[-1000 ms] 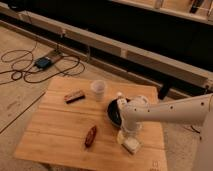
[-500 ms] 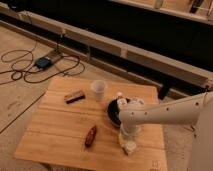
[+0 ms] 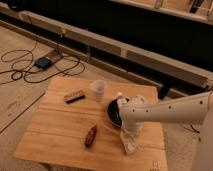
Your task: Place the white sponge in the ceramic cup
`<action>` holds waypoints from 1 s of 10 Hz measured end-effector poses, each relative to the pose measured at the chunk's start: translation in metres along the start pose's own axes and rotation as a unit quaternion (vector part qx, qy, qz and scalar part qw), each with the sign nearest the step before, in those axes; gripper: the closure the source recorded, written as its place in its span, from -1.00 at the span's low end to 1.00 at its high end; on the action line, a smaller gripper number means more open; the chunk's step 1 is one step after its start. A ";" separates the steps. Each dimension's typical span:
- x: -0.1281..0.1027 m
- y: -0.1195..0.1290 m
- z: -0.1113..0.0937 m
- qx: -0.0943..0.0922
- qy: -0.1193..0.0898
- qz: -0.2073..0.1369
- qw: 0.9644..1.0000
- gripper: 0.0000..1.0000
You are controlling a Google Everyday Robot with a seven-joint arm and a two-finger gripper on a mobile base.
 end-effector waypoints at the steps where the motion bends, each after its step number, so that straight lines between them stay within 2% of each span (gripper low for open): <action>1: -0.001 0.001 -0.015 -0.009 -0.006 0.001 1.000 1.00; 2: -0.004 0.003 -0.025 -0.016 -0.013 0.001 1.000 1.00; 4: -0.024 0.009 -0.055 -0.034 -0.040 -0.005 0.999 1.00; 6: -0.060 0.007 -0.086 -0.035 -0.086 -0.012 0.996 1.00; 8: -0.105 0.003 -0.110 -0.035 -0.147 -0.012 0.988 1.00; 10: -0.140 0.003 -0.126 -0.039 -0.189 -0.016 0.981 1.00</action>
